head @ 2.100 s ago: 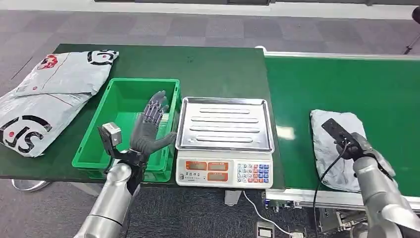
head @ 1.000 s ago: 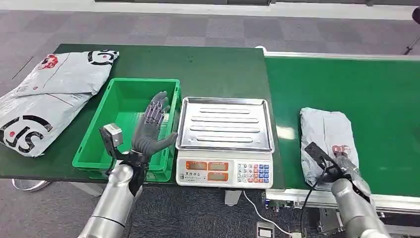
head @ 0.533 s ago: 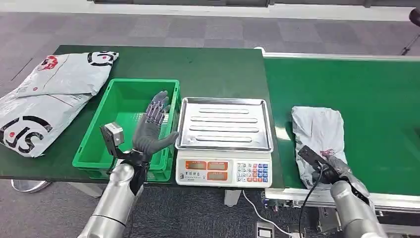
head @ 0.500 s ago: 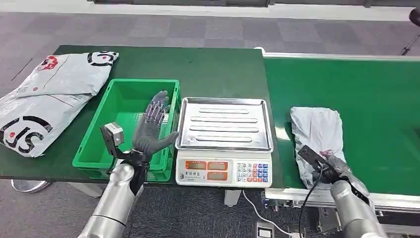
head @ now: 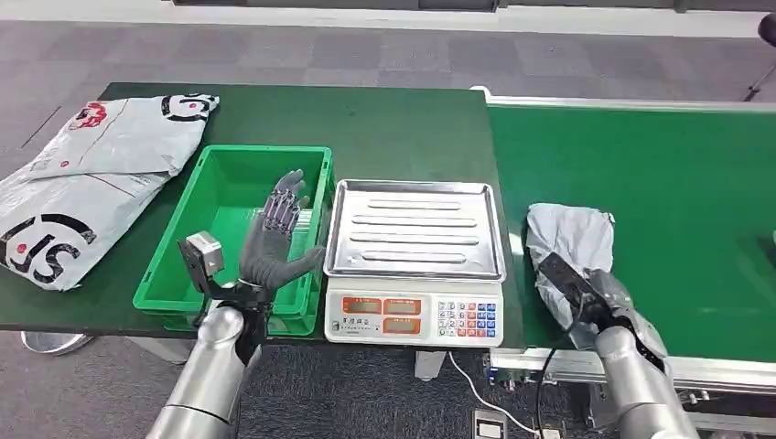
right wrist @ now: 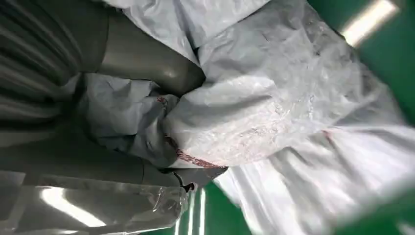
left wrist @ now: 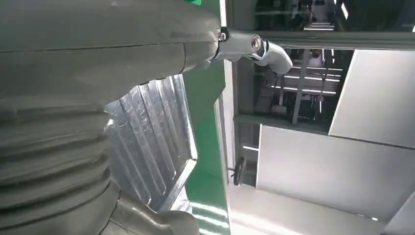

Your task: Moved the parcel from conveyor to table for the left to box.

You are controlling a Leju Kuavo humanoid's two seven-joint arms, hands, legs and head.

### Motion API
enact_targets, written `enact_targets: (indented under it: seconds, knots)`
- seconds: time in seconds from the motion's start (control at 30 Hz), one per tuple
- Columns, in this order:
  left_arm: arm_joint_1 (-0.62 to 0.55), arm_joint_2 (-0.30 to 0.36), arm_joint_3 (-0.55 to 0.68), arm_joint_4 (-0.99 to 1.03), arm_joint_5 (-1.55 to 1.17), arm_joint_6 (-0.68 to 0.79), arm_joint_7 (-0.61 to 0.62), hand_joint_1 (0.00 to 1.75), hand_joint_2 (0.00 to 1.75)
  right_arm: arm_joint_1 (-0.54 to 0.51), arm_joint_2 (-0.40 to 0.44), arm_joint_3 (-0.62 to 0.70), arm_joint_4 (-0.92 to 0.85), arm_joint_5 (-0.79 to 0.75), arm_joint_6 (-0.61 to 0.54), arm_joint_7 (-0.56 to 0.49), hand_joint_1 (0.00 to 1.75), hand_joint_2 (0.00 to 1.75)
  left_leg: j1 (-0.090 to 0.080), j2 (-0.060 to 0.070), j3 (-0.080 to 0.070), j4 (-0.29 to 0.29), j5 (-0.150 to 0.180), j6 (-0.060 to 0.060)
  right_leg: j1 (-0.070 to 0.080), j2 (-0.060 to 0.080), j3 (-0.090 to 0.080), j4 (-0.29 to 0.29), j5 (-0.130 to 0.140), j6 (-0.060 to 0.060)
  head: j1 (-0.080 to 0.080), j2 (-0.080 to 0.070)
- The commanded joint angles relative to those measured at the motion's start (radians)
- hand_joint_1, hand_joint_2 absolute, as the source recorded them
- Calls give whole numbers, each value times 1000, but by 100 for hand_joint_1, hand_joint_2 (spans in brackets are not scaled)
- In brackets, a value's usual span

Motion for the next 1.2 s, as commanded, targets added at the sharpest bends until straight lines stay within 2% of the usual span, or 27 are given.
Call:
enact_targets:
  seconds: [0.03,0.23,0.3,0.33,0.4,0.43,0.57,0.7,0.93,1.03,1.07,1.2]
  knots:
    - [20,25,42,-33,2,0,4,0,175,-28,80,-6,-185,-94,-153,-114,175,175,0,9,3,-1,-1,-1,0,6,0,-1,1,-3,0,0]
    - [20,25,42,-33,2,0,4,0,175,-28,80,-6,-185,-94,-153,-114,175,175,0,3,1,-1,-1,0,0,1,0,0,0,-1,0,0]
    - [20,25,42,-33,2,0,4,0,175,-28,80,-6,-185,-94,-153,-114,175,175,0,6,3,-2,-1,-1,1,4,1,-2,1,-3,0,0]
    - [20,25,42,-33,2,0,4,0,175,-28,80,-6,-185,-94,-153,-114,175,175,0,4,1,-1,-1,-1,1,2,0,-1,0,-2,0,0]
    - [26,25,46,-46,1,2,4,0,175,21,104,-16,-336,-142,-231,-202,175,175,1,5,3,-2,-1,-1,1,2,2,-3,0,-3,0,0]
    - [29,24,49,-54,2,0,4,0,175,51,122,-23,-451,-177,-308,-275,175,175,0,3,1,-1,-1,-1,0,1,0,-1,0,-2,0,0]
    - [18,18,47,-45,-5,-12,4,0,175,176,151,-26,-808,-231,-412,-362,175,175,0,3,2,-1,-2,-2,0,0,1,0,-2,-4,0,0]
    - [13,19,22,-24,-16,-8,4,0,175,276,176,74,-993,-225,-439,-464,175,175,1,0,3,-2,-2,-2,1,-3,3,-2,-3,-4,0,0]
    - [13,19,22,-24,-16,-8,4,0,175,276,176,74,-993,-225,-439,-464,175,175,1,3,1,-1,-2,-2,1,1,-1,-1,-2,-3,0,0]
    - [7,21,18,-1,-11,-13,4,0,175,290,153,196,-964,-160,-388,-516,175,175,0,3,1,-1,-2,-1,0,1,-1,-1,-2,-2,0,0]
    - [5,21,16,7,-10,-15,4,0,175,285,148,241,-939,-89,-361,-499,175,175,0,4,1,-1,-2,-1,1,2,0,-1,-2,-3,0,0]
    - [3,13,12,23,-4,-25,4,0,175,263,153,391,-789,8,-317,-470,175,175,1,8,4,-3,-2,-2,2,6,1,-3,-1,-3,0,0]
